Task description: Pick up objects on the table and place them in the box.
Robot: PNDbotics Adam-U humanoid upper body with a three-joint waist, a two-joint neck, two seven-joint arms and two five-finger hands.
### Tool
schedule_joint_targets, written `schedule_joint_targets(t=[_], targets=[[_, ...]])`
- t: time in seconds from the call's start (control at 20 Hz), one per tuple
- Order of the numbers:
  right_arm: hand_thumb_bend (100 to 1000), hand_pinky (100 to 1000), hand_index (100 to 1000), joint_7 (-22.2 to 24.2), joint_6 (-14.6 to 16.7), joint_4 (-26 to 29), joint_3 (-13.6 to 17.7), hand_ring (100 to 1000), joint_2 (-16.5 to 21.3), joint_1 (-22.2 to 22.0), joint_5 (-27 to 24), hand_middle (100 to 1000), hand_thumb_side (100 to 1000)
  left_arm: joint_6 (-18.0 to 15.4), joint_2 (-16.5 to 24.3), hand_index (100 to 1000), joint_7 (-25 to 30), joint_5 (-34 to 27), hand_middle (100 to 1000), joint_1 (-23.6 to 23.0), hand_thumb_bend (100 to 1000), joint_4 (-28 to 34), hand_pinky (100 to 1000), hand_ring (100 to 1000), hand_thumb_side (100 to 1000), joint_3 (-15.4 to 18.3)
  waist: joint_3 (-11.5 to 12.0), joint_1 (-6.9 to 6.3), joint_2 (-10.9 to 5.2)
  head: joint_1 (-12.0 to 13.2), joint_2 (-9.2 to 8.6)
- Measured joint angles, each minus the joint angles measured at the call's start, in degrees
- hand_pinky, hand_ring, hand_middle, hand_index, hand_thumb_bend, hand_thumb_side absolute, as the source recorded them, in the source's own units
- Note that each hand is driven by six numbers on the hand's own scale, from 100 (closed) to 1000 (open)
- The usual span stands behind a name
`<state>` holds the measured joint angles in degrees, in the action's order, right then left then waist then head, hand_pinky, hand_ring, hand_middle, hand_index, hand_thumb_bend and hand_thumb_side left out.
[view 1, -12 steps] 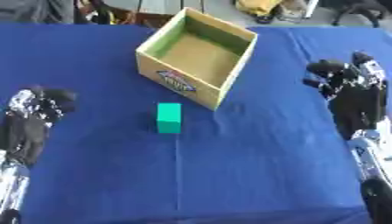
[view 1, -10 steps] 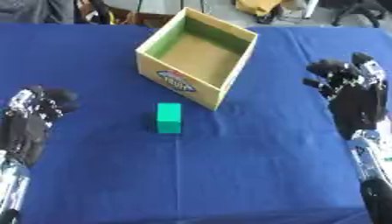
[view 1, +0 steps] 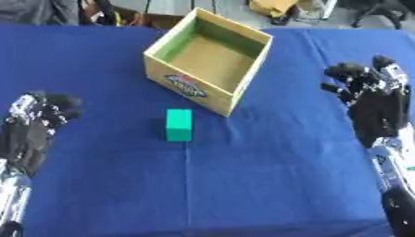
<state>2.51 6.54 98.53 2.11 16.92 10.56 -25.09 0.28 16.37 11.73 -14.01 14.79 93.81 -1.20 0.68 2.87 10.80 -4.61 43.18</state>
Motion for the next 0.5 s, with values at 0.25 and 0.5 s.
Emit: schedule_joint_targets(t=[0.25,0.5], targets=[[100,772,690,0.0,0.0,0.0,0.0,836,0.0,0.0,0.0,675,945,-1.3,1.6,685,-0.3,6.5,612,3.6,375,0.8,816,827,932,-0.9,-0.1,-0.01,-0.18,0.2,0.0],[100,772,690,0.0,0.0,0.0,0.0,836,0.0,0.0,0.0,675,943,-3.5,2.4,713,-0.1,18.7,622,9.7,465,0.9,800,816,802,-4.0,-0.4,0.03,-0.25,0.6,0.0]])
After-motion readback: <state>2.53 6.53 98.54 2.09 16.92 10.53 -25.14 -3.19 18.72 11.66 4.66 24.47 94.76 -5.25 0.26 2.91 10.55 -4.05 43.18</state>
